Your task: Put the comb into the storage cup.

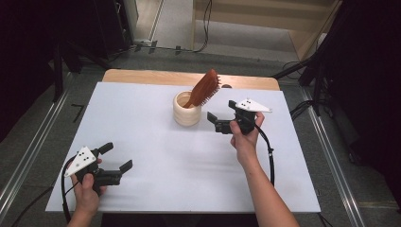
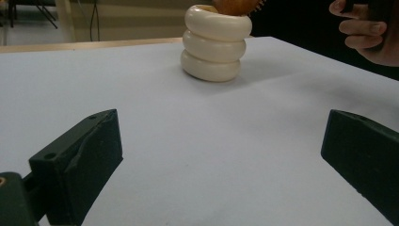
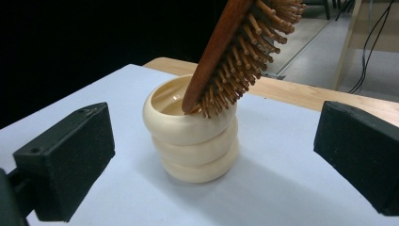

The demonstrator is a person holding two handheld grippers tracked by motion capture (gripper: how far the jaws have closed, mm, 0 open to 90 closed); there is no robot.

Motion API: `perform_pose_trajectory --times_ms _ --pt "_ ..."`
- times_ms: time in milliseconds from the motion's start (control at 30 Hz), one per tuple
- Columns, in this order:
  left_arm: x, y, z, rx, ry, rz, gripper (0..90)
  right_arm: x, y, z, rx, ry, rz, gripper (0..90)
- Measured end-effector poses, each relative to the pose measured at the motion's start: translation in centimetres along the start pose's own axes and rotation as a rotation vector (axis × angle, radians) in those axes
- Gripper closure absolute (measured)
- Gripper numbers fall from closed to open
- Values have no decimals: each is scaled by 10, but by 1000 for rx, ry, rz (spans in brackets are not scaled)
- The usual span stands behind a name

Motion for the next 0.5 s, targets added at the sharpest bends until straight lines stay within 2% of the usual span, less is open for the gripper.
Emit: perform_pose_trajectory --times_ms 500 --pt "0 0 0 0 -1 1 0 18 -22 1 20 -18 0 0"
Point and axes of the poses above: each handheld gripper's, and its own axes: y roughly forward along the jaws, x roughly out of its underside, z roughly to its right, the point moved 5 cm from there along y, roughly forward along the jaws, and after that the axes turned 8 degrees about -x, right-handed, at the moved point
